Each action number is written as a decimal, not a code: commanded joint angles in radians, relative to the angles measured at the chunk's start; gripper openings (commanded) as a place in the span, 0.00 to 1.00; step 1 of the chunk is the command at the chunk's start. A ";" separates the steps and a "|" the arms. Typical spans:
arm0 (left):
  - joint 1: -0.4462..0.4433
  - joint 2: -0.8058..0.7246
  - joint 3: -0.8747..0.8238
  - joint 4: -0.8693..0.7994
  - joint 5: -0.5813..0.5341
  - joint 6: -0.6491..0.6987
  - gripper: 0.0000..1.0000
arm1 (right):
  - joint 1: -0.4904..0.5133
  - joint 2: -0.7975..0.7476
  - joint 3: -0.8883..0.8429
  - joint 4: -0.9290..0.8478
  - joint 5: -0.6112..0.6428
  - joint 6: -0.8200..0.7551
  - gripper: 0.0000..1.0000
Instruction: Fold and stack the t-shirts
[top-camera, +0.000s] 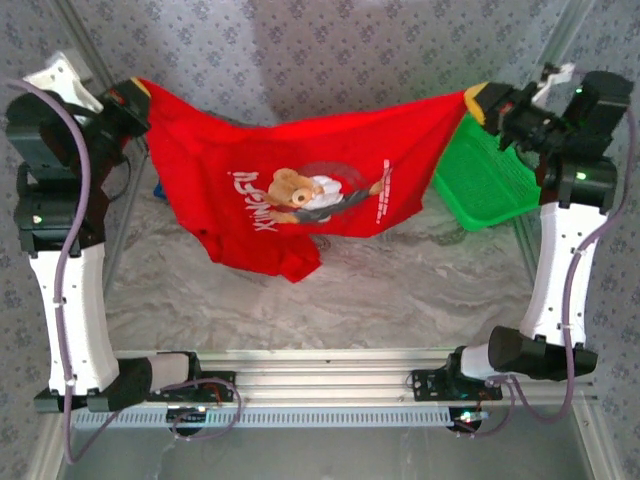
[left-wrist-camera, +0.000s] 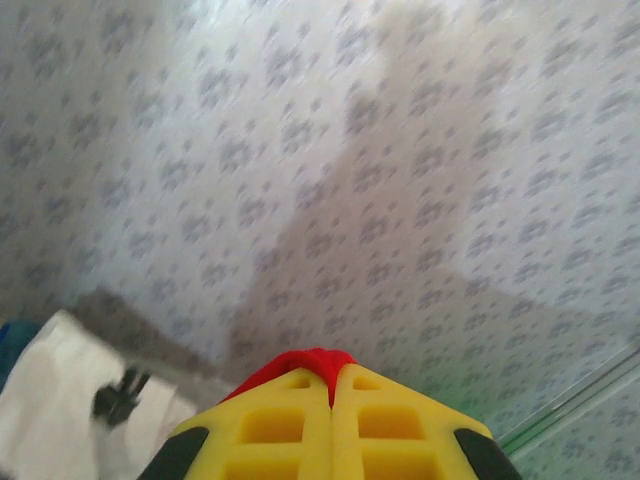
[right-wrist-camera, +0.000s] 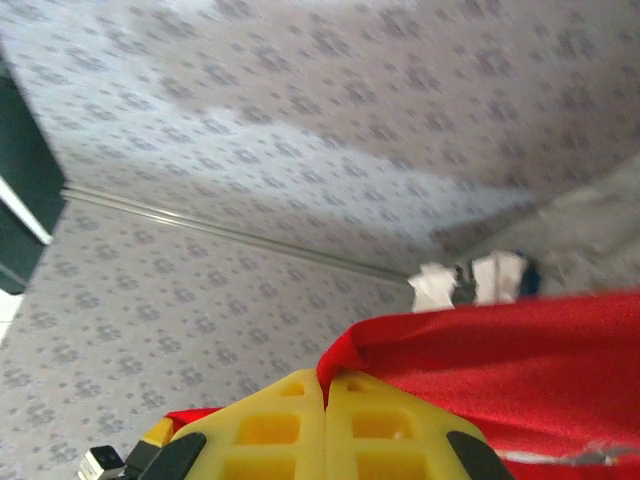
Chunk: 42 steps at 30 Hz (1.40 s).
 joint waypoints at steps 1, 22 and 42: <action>0.008 0.047 0.154 0.044 0.059 0.026 0.00 | -0.047 0.025 0.086 0.119 -0.063 0.095 0.00; 0.014 0.729 0.900 0.001 0.312 -0.260 0.00 | -0.039 0.349 0.217 0.230 -0.063 0.048 0.00; 0.071 0.651 0.884 0.285 0.290 -0.261 0.00 | -0.134 0.683 0.772 0.379 -0.129 0.310 0.00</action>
